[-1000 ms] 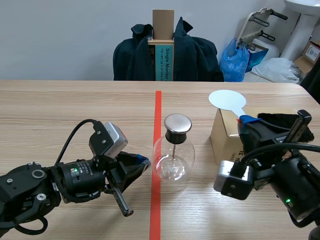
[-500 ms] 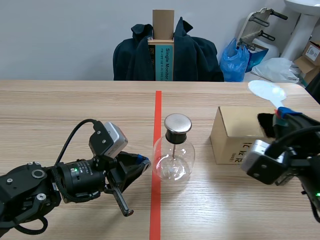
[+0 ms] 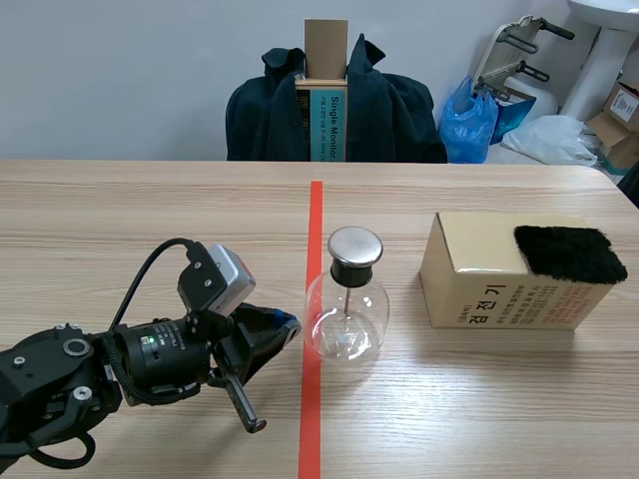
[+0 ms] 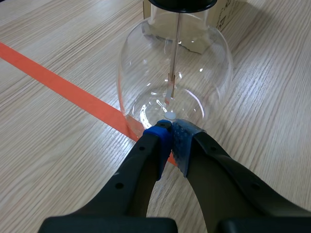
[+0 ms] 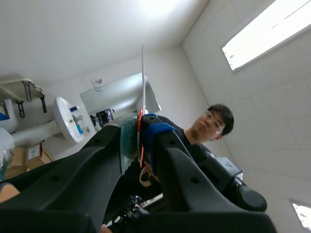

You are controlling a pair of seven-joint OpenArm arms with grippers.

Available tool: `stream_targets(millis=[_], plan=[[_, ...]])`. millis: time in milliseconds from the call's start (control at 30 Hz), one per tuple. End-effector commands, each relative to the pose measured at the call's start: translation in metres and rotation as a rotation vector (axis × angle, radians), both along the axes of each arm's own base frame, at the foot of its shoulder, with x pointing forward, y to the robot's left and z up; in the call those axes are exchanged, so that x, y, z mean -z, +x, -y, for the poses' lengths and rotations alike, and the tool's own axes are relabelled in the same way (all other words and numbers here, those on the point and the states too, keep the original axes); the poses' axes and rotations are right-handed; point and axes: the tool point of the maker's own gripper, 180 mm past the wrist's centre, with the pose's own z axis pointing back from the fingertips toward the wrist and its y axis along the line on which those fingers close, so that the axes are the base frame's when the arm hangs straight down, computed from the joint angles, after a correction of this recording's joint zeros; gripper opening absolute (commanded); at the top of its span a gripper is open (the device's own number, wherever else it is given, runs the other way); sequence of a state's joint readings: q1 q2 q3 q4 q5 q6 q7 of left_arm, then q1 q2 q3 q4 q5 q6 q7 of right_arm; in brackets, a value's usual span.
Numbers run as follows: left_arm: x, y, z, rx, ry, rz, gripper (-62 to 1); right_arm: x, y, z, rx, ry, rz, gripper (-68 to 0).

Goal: Do the electroscope experiment.
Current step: 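Move the plate toward and away from the electroscope, then rub the plate on the fur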

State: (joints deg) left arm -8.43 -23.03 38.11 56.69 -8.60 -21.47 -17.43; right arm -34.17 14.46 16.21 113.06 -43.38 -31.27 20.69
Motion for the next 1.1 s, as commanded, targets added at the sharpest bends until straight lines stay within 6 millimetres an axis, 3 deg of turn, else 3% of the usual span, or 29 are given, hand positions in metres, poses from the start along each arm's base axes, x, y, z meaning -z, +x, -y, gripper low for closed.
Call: stream_targets(millis=[0,133,267,533,700,767,800,867,933,967,1067], plan=[[-0.005,0.002,-0.001,-0.004,-0.017,0.011,-59.0,-0.011,-0.003,0.006,0.014,0.004,0.036,-66.8],[-0.01,-0.005,-0.014,0.001,-0.004,0.019,-59.0,-0.028,-0.009,0.018,0.041,0.029,0.085,-66.8],[-0.037,-0.023,-0.03,0.009,-0.033,0.041,-59.0,-0.037,-0.014,0.031,0.067,0.052,0.115,-66.8],[-0.087,-0.089,-0.058,0.059,-0.072,-0.024,-59.0,-0.043,-0.019,0.044,0.094,0.09,0.141,-66.8],[-0.101,-0.098,-0.065,0.042,-0.074,-0.019,-58.8,-0.044,-0.02,0.049,0.111,0.111,0.145,-66.8],[-0.105,-0.097,-0.067,0.036,-0.072,-0.007,-52.7,-0.045,-0.021,0.053,0.12,0.124,0.15,-66.9],[-0.106,-0.096,-0.068,0.034,-0.071,-0.003,-46.7,-0.045,-0.022,0.054,0.126,0.124,0.15,-66.9],[-0.108,-0.094,-0.069,0.034,-0.065,0.009,-27.7,-0.047,-0.023,0.057,0.135,0.122,0.154,-66.9],[-0.11,-0.092,-0.07,0.032,-0.067,0.018,-2.9,-0.046,-0.023,0.06,0.145,0.128,0.151,-66.9],[-0.11,-0.091,-0.07,0.025,-0.066,0.023,1.4,-0.045,-0.023,0.062,0.151,0.13,0.149,-66.9],[-0.113,-0.09,-0.07,0.019,-0.079,0.036,1.4,-0.037,-0.021,0.066,0.161,0.136,0.125,-66.9]])
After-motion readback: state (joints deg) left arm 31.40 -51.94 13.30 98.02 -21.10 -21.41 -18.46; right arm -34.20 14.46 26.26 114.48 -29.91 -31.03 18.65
